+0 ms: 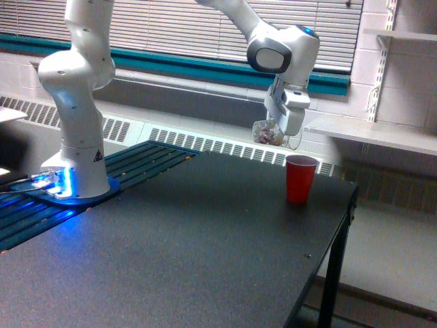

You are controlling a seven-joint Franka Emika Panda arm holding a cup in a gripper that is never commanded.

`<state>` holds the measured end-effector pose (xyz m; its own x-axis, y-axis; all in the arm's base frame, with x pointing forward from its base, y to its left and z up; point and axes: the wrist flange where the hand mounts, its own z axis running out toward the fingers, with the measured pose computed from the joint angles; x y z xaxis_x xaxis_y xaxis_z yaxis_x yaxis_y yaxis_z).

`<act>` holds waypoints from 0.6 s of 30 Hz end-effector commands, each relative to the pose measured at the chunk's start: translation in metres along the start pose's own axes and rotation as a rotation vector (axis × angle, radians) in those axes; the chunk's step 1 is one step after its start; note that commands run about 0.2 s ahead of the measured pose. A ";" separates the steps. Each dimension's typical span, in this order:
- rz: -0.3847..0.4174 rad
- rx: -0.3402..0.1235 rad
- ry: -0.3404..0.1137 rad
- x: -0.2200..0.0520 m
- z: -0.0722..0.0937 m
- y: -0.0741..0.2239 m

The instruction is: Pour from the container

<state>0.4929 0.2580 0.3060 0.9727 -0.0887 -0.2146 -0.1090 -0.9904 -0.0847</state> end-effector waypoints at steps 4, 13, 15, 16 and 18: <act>-0.016 -0.006 -0.029 0.005 0.001 -0.002; -0.012 -0.014 -0.076 0.009 0.004 -0.002; -0.013 -0.017 -0.085 0.009 0.006 -0.001; -0.013 -0.019 -0.089 0.010 0.006 -0.001; -0.012 -0.015 -0.088 0.011 0.007 -0.002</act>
<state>0.4996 0.2587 0.2966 0.9543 -0.0763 -0.2888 -0.0991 -0.9929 -0.0651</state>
